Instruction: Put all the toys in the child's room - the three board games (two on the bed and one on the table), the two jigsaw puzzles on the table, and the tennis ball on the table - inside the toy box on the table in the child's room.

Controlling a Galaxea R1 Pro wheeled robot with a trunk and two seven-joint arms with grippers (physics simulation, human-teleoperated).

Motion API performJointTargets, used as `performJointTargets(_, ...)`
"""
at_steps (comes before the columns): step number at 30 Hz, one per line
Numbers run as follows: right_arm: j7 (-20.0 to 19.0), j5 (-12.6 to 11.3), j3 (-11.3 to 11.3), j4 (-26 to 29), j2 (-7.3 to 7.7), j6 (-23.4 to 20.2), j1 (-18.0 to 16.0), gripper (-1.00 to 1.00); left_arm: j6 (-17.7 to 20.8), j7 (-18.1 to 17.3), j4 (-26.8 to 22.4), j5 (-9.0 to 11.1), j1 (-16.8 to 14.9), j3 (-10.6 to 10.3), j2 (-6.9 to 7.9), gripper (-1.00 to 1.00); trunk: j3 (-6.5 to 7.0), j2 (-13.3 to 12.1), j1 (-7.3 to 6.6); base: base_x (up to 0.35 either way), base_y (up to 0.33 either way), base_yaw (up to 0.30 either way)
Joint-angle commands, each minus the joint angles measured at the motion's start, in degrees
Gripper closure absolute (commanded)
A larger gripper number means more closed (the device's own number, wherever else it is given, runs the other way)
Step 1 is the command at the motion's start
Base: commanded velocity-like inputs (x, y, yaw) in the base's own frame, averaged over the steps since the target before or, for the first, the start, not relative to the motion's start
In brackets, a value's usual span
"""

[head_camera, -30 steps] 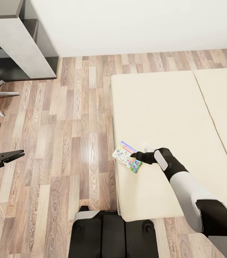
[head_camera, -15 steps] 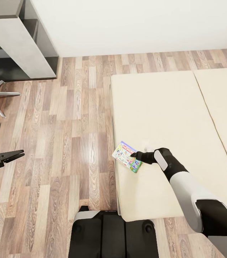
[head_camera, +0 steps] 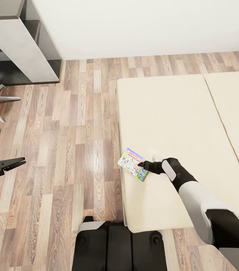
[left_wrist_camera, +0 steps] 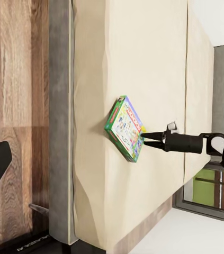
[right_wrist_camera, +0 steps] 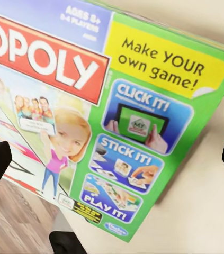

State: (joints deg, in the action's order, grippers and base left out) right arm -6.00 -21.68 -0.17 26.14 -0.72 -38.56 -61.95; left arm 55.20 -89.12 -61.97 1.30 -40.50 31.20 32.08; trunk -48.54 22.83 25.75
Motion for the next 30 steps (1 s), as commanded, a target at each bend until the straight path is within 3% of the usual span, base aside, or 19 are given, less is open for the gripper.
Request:
performJointTargets(1, -0.2, 0.2, 0.0, 0.0, 0.0, -0.2, 0.0, -1.0, 0.6, -0.3, 0.0, -0.1, 0.0, 0.0, 0.01, -1.0, -0.06, 0.1, 0.03, 0.0, 0.0, 0.0)
performJointTargets(30, -0.2, 0.1, -0.1, -0.2, -0.24, 0.9, 0.0, -1.0, 0.5, -0.2, 0.0, -0.1, 0.0, 0.0, 0.0, -1.0, -0.06, 0.1, 0.03, 0.0, 0.0, 0.0)
